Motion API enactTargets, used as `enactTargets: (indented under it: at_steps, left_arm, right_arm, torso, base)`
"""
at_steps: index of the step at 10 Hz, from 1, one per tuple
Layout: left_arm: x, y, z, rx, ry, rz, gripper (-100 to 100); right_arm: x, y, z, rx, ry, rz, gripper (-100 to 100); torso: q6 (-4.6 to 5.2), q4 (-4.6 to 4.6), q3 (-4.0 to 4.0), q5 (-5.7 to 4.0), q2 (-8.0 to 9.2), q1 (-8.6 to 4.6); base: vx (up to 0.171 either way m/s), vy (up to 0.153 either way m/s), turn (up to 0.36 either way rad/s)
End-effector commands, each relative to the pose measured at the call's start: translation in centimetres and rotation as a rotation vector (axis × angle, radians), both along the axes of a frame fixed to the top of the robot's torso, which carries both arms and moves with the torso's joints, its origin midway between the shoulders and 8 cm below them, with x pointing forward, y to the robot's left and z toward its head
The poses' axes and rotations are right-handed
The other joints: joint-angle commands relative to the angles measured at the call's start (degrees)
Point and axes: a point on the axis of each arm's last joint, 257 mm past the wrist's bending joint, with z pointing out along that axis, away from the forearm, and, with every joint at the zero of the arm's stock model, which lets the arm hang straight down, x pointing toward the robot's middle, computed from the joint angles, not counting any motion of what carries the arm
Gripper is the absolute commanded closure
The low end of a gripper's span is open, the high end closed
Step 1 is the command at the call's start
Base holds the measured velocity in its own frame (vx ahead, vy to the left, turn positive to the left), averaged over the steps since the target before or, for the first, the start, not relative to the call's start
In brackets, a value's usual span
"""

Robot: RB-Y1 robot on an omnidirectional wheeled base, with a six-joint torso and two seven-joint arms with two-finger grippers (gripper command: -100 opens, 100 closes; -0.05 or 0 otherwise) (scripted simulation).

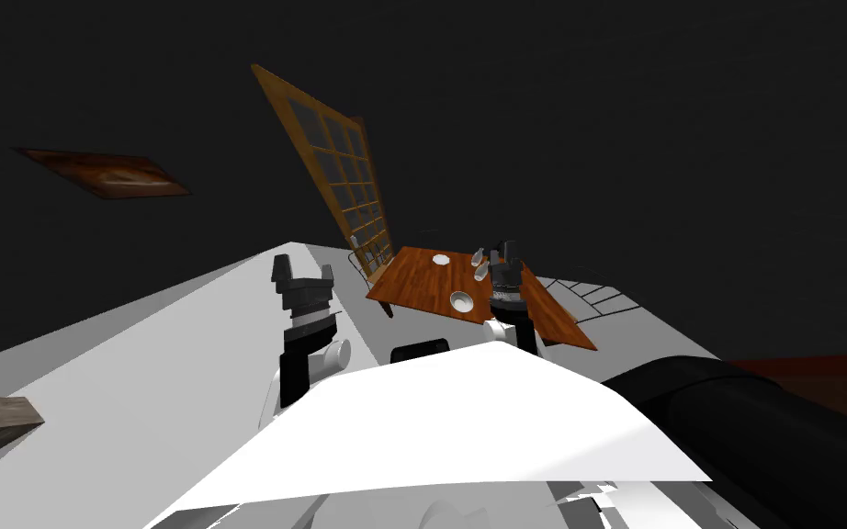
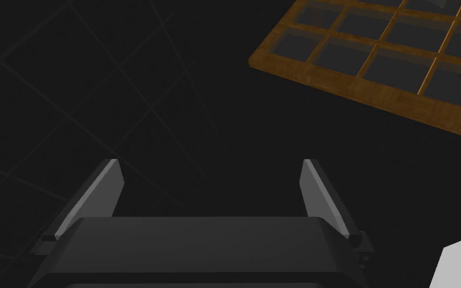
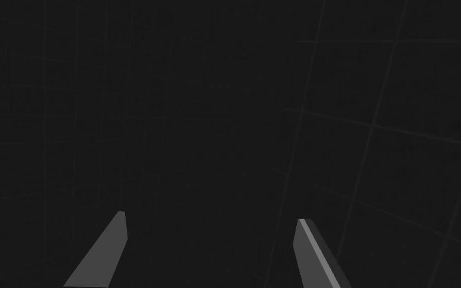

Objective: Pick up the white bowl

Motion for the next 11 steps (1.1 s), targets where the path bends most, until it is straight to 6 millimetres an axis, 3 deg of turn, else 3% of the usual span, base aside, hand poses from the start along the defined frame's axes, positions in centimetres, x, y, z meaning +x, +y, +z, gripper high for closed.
enactTargets:
  at_steps: [1, 5, 10, 11]
  left_arm:
    - [0.0, 0.0, 0.0, 0.0, 0.0, 0.0, 0]
    - [0.0, 0.0, 0.0, 0.0, 0.0, 0.0, 0]
    - [0.0, 0.0, 0.0, 0.0, 0.0, 0.0, 0]
    - [0.0, 0.0, 0.0, 0.0, 0.0, 0.0, 0]
  right_arm:
    - [1.3, 0.3, -1.1, -0.038, 0.045, 0.004, -100]
    - [4.3, 0.5, -4.0, -0.104, 0.151, -0.012, -100]
    - [9.3, 0.4, -10.0, -0.218, 0.346, -0.064, -100]
    - [9.3, 0.4, -10.2, -0.217, 0.353, -0.064, -100]
  torso:
    - [0.0, 0.0, 0.0, 0.0, 0.0, 0.0]
    - [-0.02, 0.01, 0.04, -0.05, 0.06, -0.22]
    - [-0.02, 0.01, 0.03, -0.07, 0.05, -0.29]
    - [-0.01, 0.02, 0.05, -0.07, 0.09, -0.3]
  base:
    - [-0.013, -0.019, 0.196]
    - [-0.027, -0.051, 0.184]
    - [-0.03, -0.068, 0.234]
    - [-0.027, -0.051, 0.076]
